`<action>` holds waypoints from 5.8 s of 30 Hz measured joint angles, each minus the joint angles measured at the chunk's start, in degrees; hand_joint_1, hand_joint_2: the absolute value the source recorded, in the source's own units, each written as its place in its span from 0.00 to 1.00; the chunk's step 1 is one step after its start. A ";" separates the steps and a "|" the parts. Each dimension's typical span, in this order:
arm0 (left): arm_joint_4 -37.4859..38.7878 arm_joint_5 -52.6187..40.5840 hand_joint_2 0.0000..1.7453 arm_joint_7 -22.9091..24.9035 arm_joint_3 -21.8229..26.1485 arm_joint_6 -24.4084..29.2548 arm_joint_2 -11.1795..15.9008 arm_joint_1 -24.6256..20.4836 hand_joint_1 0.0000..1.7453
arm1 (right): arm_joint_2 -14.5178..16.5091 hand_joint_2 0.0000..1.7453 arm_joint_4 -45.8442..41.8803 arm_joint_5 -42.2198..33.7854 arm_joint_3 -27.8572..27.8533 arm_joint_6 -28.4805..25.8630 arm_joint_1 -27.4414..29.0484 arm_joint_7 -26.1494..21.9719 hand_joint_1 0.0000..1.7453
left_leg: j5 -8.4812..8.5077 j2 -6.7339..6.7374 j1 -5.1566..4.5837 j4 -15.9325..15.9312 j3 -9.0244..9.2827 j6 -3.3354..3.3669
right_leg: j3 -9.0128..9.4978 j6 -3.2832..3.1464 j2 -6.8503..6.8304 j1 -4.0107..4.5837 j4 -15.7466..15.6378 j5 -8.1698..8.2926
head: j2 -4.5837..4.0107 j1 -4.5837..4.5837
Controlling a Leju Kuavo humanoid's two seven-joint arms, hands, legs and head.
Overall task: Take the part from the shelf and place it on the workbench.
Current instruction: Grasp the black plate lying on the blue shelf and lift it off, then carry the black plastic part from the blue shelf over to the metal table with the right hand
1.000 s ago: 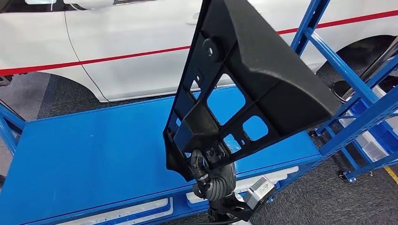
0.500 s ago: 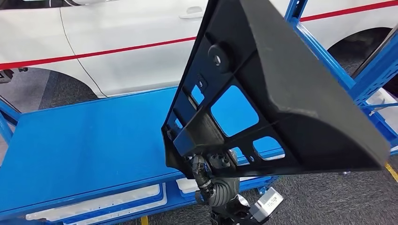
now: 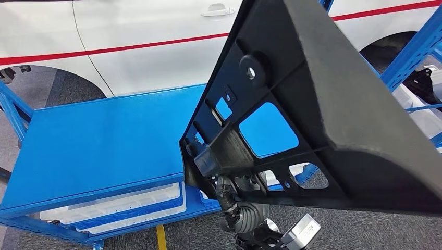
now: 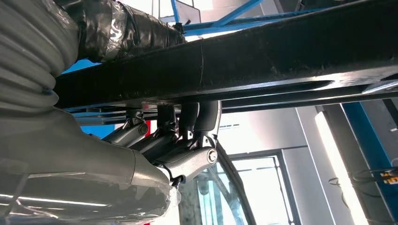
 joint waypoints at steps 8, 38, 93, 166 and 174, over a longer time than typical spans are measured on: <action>0.00 0.00 1.00 0.00 0.00 -0.03 -0.02 -0.03 0.00 | -0.03 1.00 -0.17 0.00 0.00 0.05 0.00 -0.13 1.00 | 0.20 -0.04 -0.05 0.46 -0.53 -0.22 | 3.14 -0.18 0.02 0.05 -4.08 -0.47 | -0.01 0.00; 0.04 -0.70 1.00 0.63 1.34 -1.63 0.11 -0.34 0.00 | 0.40 1.00 -2.08 -10.82 -5.52 17.64 6.64 -4.34 1.00 | -0.16 4.87 -0.30 2.12 -0.28 -1.83 | 5.82 -2.19 -3.37 0.63 -9.77 -2.13 | -0.01 -0.04; 0.15 -2.09 1.00 1.29 1.53 -1.65 -1.35 0.76 0.00 | 3.69 1.00 -4.03 -15.69 -15.60 20.63 18.94 -7.66 1.00 | -5.11 2.83 0.27 -0.08 5.69 -0.35 | -4.33 -0.66 -0.37 0.08 1.72 -1.96 | -0.01 0.10; 0.17 -3.02 1.00 2.34 3.68 -2.40 -1.66 0.47 0.00 | 1.92 1.00 1.81 -6.87 -11.75 8.92 14.93 -6.61 1.00 | -12.75 0.04 0.11 14.31 -0.72 -2.19 | 2.25 -3.94 0.84 0.97 -11.43 1.90 | -0.01 0.10; 0.17 -3.21 1.00 2.26 4.07 -2.30 -1.54 0.55 0.00 | 1.13 1.00 2.18 -7.43 -10.81 7.92 14.15 -6.48 1.00 | -5.05 -4.52 0.59 1.85 3.56 -2.05 | 1.09 -1.99 6.79 0.55 -9.05 1.08 | -0.01 0.11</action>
